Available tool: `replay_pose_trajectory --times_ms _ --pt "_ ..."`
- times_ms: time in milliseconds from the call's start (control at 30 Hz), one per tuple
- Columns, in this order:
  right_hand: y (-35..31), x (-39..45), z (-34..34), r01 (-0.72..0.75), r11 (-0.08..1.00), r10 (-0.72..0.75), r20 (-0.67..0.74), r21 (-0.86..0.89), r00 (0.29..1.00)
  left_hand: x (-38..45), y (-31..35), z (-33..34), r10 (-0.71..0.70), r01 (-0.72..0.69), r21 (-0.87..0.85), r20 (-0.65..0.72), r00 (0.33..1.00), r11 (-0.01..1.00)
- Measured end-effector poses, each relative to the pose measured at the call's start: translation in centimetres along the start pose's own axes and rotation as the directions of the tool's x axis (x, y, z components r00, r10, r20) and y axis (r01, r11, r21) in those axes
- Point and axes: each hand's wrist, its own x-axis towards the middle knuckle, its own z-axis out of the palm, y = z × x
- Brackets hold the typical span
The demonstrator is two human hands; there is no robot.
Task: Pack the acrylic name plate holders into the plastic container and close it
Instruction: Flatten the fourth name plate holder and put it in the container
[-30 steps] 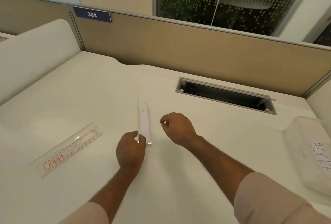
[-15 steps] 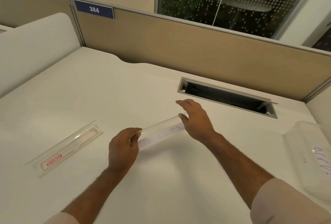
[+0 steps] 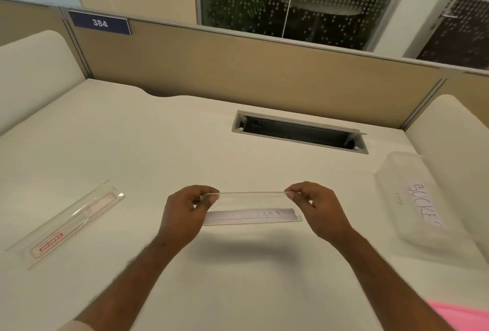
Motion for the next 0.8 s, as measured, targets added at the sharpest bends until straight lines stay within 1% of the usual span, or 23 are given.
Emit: replay_pose_trajectory --times_ms 133,233,300,400,500,567,667,733,800 --pt "1.3 -2.9 -1.6 -0.088 0.993 0.091 -0.035 0.078 0.995 -0.8 1.3 1.4 -0.087 0.102 -0.101 0.145 0.986 0.99" --pt "2.3 -4.7 -2.9 -0.152 0.974 0.162 -0.05 0.17 0.985 -1.5 2.0 2.6 -0.117 0.154 -0.149 0.234 0.965 0.977" --pt "2.9 -5.6 -3.7 -0.192 0.948 0.213 -0.056 0.253 0.976 -2.1 2.2 3.2 -0.117 0.188 -0.221 0.301 0.946 0.957" --pt "3.8 -7.2 -4.5 -0.271 0.889 0.314 -0.061 0.37 0.947 -3.3 1.9 3.8 -0.082 0.257 -0.355 0.439 0.895 0.899" --pt "4.5 -8.7 -5.3 -0.343 0.839 0.398 -0.047 0.422 0.916 -4.6 1.4 4.5 -0.049 0.307 -0.396 0.542 0.839 0.865" --pt "4.9 -9.5 -5.8 -0.386 0.812 0.44 -0.026 0.439 0.897 -5.3 1.2 5.1 -0.046 0.326 -0.398 0.572 0.819 0.858" --pt "5.3 -10.1 -6.6 -0.44 0.764 0.484 0.032 0.473 0.875 -5.9 1.5 5.9 -0.094 0.348 -0.387 0.541 0.835 0.854" --pt "5.3 -10.3 -7.0 -0.465 0.722 0.499 0.079 0.513 0.863 -6.2 2.0 6.4 -0.152 0.4 -0.414 0.514 0.844 0.818" --pt "5.4 -10.2 -7.3 -0.488 0.666 0.524 0.113 0.564 0.844 -6.5 2.3 6.8 -0.221 0.463 -0.427 0.504 0.835 0.777"
